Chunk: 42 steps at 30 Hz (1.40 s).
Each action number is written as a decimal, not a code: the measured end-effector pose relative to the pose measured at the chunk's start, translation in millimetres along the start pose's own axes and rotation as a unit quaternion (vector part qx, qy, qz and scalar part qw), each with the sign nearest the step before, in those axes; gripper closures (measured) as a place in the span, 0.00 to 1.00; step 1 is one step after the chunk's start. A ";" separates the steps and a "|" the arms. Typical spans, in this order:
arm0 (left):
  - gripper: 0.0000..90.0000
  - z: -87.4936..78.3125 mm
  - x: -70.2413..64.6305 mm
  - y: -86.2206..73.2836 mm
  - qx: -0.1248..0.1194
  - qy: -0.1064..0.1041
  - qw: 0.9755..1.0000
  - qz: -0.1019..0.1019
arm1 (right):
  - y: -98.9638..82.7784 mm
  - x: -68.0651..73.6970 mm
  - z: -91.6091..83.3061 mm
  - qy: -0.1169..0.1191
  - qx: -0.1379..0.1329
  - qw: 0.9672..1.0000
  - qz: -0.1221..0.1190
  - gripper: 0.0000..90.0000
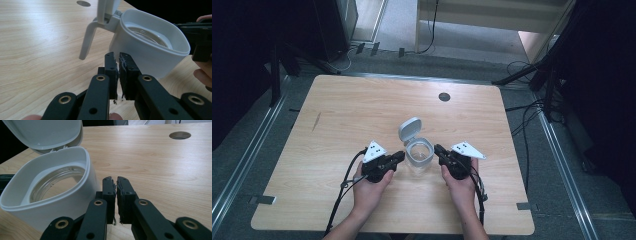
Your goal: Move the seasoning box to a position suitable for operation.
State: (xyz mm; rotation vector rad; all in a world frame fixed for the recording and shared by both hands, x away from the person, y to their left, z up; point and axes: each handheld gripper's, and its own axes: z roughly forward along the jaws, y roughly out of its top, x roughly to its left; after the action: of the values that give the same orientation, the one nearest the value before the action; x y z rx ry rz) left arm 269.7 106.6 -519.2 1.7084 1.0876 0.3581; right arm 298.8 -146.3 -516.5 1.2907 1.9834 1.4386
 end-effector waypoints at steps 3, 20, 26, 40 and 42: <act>0.96 1.1 0.2 0.3 0.001 0.005 1.000 -0.003 | -0.6 1.5 0.2 0.003 0.001 1.000 -0.001 0.98; 0.96 -10.9 15.2 4.1 -0.005 0.021 1.000 -0.020 | -13.3 40.1 -5.0 0.002 0.013 1.000 0.019 0.99; 0.69 -17.6 26.4 -0.3 -0.022 0.015 0.999 -0.027 | -8.7 31.8 -0.5 -0.015 0.019 1.000 0.017 0.96; 0.24 -112.5 126.6 -50.3 -0.043 0.132 0.989 -0.054 | 46.9 4.7 13.7 -0.025 0.001 1.000 0.014 0.96; 0.24 -128.9 137.5 -55.8 -0.042 0.150 0.986 -0.055 | 50.4 4.0 14.6 -0.024 -0.001 1.000 0.013 0.96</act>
State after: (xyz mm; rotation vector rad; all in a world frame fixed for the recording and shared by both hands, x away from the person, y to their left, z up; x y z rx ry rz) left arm 229.7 296.8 -548.4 1.5428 1.3594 0.5965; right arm 330.3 -132.0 -476.8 1.3431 1.9415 1.4085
